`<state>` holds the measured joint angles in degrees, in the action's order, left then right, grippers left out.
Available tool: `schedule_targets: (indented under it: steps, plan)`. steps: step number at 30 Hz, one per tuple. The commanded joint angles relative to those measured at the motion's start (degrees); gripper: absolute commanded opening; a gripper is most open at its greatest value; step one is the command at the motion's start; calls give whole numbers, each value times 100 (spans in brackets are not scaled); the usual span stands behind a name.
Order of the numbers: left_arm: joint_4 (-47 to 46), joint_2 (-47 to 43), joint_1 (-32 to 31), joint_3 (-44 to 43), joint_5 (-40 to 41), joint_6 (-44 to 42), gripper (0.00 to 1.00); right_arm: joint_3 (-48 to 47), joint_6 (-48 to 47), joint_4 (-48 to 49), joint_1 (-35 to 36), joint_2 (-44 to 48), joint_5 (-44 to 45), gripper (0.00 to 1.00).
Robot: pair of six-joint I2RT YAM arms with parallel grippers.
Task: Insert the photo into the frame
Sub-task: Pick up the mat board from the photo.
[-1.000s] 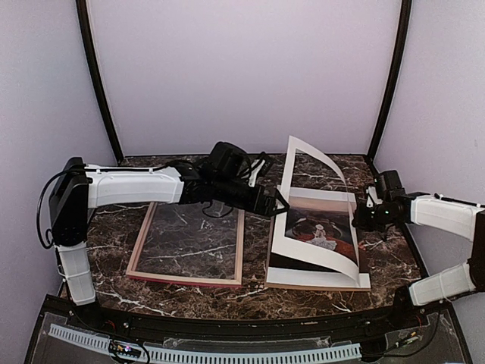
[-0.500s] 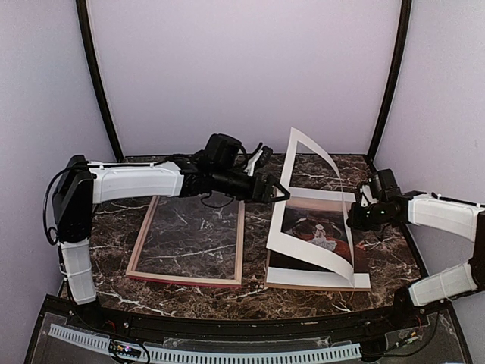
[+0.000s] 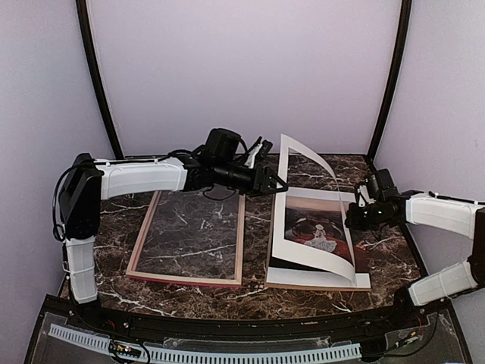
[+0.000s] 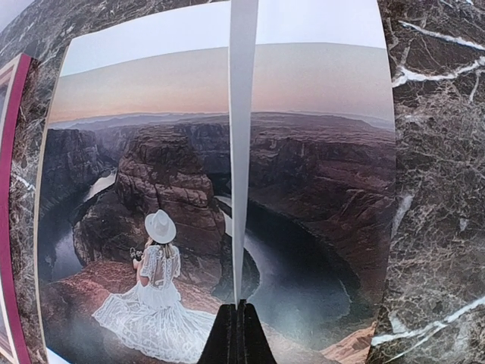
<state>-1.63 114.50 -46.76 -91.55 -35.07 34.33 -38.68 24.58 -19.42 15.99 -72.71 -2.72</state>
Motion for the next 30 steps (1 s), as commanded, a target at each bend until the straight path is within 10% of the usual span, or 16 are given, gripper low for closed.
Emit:
schedule_targets:
  steps: [1,11,25,30]
  plan:
    - [-82,47,43,-202,-136,32,43,-132,68,169,72,-15,88,0]
    - [-66,9,95,-117,-202,92,1,-87,69,236,89,80,11,3]
    - [564,-1098,481,863,-405,63,0,-480,100,168,93,895,-1162,76]
    - [1339,-1973,958,1527,-579,-511,0,-619,37,65,97,967,-984,85]
